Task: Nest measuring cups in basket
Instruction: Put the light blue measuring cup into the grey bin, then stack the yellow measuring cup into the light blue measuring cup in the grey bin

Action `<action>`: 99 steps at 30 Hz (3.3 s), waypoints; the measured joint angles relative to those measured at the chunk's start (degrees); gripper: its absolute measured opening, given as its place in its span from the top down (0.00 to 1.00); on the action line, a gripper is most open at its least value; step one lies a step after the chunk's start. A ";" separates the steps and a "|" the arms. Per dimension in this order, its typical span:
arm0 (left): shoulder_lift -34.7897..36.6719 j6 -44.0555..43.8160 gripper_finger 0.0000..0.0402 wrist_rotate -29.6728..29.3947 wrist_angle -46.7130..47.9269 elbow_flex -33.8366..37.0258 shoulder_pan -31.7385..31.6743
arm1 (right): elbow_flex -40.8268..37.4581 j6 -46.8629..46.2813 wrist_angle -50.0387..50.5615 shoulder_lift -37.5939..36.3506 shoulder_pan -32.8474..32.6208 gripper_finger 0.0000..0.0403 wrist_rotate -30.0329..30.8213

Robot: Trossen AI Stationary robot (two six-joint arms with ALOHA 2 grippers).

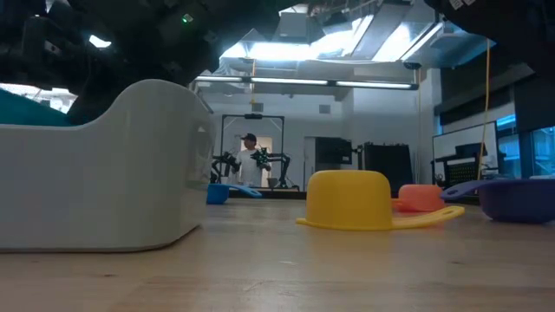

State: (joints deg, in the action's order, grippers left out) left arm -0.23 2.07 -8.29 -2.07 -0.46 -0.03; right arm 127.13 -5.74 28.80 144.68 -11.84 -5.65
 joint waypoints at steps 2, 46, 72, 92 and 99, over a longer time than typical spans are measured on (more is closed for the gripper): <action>0.00 0.00 1.00 0.02 0.00 -0.01 0.01 | 0.00 0.06 -0.12 0.00 0.00 0.87 -0.01; -0.02 -0.17 1.00 0.00 -0.11 -0.01 0.02 | 7.08 4.76 26.27 -15.01 -2.62 0.48 -2.31; -0.02 -0.13 1.00 0.23 -0.05 0.00 0.00 | -30.40 -10.79 37.92 -41.49 -6.41 0.48 4.56; -0.02 -0.11 1.00 0.23 -0.09 0.00 0.02 | -60.81 -16.52 26.99 -49.42 -5.90 0.47 4.95; -0.02 -0.11 1.00 0.21 -0.09 -0.01 0.01 | -65.57 -16.59 15.37 -49.42 -5.90 0.40 1.66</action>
State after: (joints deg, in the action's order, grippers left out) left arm -0.25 1.96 -8.08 -2.15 -0.47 -0.02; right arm 61.56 -22.32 44.16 95.26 -17.74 -3.99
